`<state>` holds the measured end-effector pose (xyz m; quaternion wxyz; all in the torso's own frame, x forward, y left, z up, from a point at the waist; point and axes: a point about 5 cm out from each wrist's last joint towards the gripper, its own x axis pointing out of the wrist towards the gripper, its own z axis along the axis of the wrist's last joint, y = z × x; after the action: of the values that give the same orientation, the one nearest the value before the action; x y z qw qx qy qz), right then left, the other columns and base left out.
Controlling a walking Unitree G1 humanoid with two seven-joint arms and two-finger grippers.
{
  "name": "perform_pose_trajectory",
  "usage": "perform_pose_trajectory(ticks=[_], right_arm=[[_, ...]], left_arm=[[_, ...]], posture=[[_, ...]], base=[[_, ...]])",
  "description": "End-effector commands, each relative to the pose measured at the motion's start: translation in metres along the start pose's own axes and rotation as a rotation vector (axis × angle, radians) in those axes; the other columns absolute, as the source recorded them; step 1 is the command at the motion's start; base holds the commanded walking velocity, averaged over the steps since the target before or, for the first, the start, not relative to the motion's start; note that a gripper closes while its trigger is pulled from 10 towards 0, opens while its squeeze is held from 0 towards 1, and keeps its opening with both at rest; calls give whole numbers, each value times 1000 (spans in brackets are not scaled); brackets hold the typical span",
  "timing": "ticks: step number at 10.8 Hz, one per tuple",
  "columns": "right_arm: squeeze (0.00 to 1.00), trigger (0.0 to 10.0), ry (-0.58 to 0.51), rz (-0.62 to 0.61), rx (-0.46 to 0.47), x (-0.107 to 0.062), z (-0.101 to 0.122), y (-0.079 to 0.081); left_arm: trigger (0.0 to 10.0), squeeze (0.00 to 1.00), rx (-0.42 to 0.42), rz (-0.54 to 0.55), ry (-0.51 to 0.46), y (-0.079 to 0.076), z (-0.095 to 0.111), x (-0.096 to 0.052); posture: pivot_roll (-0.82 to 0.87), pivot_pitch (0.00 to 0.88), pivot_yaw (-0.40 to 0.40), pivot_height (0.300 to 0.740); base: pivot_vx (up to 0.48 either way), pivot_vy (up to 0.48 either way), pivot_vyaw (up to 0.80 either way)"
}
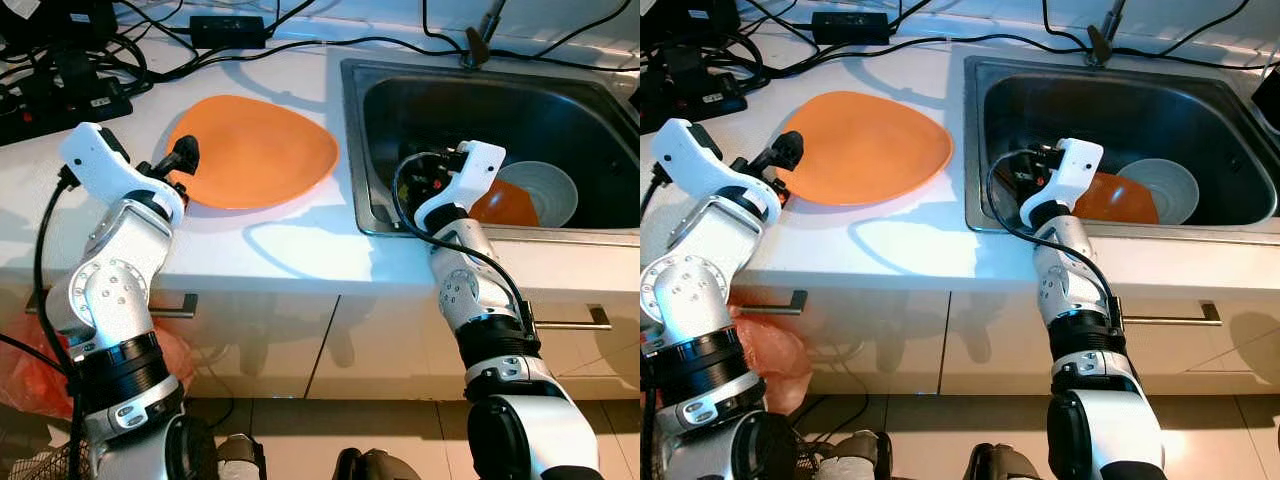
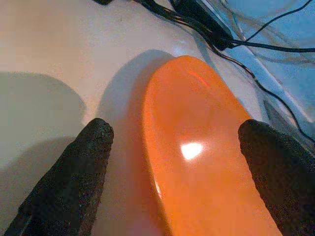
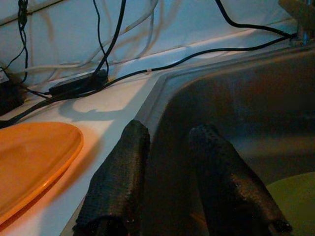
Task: Kitchen organization
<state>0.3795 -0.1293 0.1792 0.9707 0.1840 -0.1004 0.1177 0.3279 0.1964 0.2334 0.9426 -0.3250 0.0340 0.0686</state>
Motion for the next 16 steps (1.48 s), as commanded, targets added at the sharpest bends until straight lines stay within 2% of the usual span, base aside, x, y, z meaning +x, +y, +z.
perform_pose_trajectory(ticks=[1, 2, 5, 8, 9, 10, 16], right_arm=[[0, 10000, 7, -3, 3, -2, -1, -2], [0, 10000, 6, 0, 4, -2, -1, -1], [0, 10000, 2, 0, 4, -2, -1, 0], [0, 10000, -3, -7, 2, -3, 0, -1], [0, 10000, -5, -8, 2, -3, 1, -2], [0, 10000, -5, -12, -3, -3, 1, -3], [0, 10000, 3, -10, -7, -4, 1, -4]], left_arm=[[10000, 0, -35, 34, 90, 4, -15, 2], [10000, 0, -52, 29, 108, 2, -17, 5], [10000, 0, -34, -19, 167, -13, -23, 12], [10000, 0, -28, -48, 243, -21, -40, 19], [8588, 0, -33, -61, 267, -24, -46, 20], [0, 0, -34, -71, 278, -27, -50, 20], [0, 0, -40, -84, 257, -30, -52, 21]], posture=[[121, 145, -62, 723], [118, 138, -56, 723], [105, 131, -39, 723], [95, 132, -29, 723], [91, 135, -28, 723], [92, 140, -32, 723], [91, 154, -40, 723]], base=[[0, 0, 0], [0, 0, 0], [0, 0, 0], [0, 0, 0], [0, 0, 0], [0, 0, 0], [0, 0, 0]])
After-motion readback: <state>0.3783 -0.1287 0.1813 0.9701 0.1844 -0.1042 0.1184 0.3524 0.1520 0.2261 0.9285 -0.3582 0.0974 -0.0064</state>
